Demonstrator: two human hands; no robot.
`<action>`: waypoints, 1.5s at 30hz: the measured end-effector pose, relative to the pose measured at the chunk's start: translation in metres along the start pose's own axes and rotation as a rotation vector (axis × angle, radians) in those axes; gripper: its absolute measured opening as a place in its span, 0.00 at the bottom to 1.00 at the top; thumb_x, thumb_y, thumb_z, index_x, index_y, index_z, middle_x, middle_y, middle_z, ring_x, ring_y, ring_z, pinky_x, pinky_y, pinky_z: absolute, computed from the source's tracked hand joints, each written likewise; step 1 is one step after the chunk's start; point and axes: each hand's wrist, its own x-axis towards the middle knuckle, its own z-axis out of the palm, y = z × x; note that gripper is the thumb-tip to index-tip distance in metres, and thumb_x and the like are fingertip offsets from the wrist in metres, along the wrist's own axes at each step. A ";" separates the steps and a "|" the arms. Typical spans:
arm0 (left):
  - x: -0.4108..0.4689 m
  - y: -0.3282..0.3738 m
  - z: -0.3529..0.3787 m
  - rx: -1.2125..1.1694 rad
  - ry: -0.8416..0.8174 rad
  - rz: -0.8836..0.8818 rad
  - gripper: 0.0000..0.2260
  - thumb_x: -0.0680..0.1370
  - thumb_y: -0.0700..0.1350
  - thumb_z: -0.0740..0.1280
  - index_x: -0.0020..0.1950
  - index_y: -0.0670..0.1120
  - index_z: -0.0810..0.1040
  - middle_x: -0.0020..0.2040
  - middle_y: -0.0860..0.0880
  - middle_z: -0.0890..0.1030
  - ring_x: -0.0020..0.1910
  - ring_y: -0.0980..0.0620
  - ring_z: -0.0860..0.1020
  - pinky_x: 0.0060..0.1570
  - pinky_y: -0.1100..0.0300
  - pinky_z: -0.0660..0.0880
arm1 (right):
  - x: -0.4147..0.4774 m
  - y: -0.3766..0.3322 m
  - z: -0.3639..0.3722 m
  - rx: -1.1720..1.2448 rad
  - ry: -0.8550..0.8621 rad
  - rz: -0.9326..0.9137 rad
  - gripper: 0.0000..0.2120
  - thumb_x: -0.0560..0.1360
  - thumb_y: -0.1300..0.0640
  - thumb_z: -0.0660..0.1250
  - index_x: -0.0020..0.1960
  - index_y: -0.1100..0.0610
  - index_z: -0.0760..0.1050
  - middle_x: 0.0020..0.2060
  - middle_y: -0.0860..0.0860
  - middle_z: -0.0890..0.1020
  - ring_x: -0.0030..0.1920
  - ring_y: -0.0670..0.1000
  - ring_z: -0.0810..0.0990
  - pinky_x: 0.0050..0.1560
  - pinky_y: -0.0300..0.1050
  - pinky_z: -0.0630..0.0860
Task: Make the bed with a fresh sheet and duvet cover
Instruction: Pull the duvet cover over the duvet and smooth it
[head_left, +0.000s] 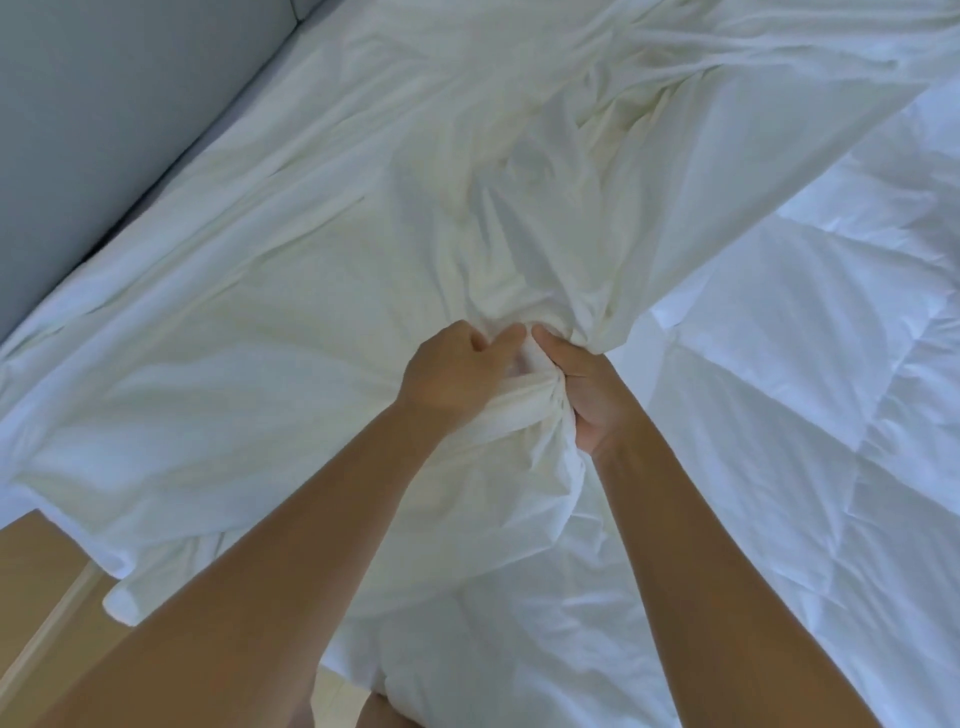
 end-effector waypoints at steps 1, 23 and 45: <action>-0.001 -0.001 -0.005 -0.017 -0.037 -0.101 0.32 0.75 0.67 0.57 0.47 0.37 0.78 0.36 0.46 0.77 0.39 0.45 0.78 0.43 0.55 0.74 | -0.001 -0.001 0.000 -0.016 0.020 0.004 0.18 0.74 0.50 0.67 0.58 0.61 0.78 0.51 0.59 0.83 0.53 0.58 0.82 0.52 0.53 0.78; 0.008 0.051 -0.008 -0.087 0.167 0.204 0.13 0.79 0.54 0.60 0.41 0.47 0.73 0.38 0.51 0.76 0.41 0.50 0.76 0.44 0.58 0.69 | -0.009 -0.016 0.012 0.121 -0.084 0.013 0.17 0.72 0.56 0.66 0.58 0.63 0.76 0.47 0.58 0.83 0.49 0.57 0.83 0.47 0.50 0.80; 0.028 0.074 -0.037 -0.501 0.261 0.236 0.22 0.76 0.43 0.66 0.28 0.48 0.57 0.27 0.50 0.60 0.31 0.49 0.62 0.36 0.57 0.62 | -0.028 -0.022 0.003 -0.102 0.027 0.093 0.23 0.68 0.54 0.71 0.61 0.59 0.75 0.46 0.52 0.85 0.47 0.52 0.84 0.42 0.44 0.81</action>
